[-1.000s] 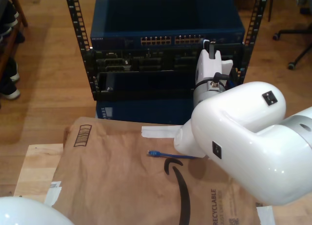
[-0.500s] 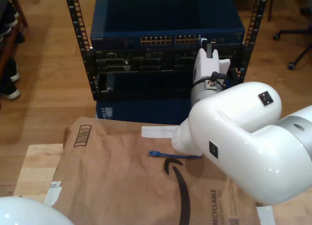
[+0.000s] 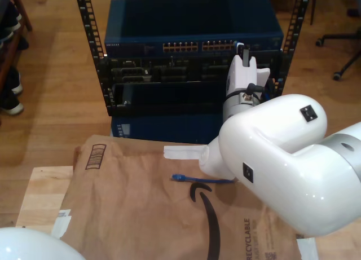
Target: Grab the cable and plug it in
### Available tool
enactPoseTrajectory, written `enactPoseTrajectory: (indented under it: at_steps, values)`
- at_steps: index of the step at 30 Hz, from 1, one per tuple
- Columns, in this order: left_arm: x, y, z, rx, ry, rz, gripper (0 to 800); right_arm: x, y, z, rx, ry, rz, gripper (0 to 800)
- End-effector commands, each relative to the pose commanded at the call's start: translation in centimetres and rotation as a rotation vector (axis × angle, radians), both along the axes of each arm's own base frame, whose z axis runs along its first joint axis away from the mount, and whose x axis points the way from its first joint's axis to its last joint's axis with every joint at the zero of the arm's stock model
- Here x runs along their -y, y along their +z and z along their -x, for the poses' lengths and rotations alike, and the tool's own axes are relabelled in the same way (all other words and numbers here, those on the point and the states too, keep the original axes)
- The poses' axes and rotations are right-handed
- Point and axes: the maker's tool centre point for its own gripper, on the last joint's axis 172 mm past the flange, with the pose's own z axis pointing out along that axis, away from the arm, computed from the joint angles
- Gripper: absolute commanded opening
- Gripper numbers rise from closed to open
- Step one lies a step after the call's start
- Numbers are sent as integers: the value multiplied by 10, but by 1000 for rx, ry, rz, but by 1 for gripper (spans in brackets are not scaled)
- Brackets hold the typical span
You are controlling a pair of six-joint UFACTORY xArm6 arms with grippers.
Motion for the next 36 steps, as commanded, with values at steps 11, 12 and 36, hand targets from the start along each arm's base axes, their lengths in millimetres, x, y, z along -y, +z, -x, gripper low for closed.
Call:
enactPoseTrajectory:
  at_steps: [11, 12, 36]
  values:
    - [0, 0, 0, 0, 0, 0, 800, -2, -1, -1, 1, 1, 1, 0]
    - [0, 0, 0, 0, 0, 0, 800, -2, -3, -1, -2, 1, 2, 0]
    - [0, 0, 0, 0, -2, 2, 800, -3, -3, -5, 7, 1, -2, 0]
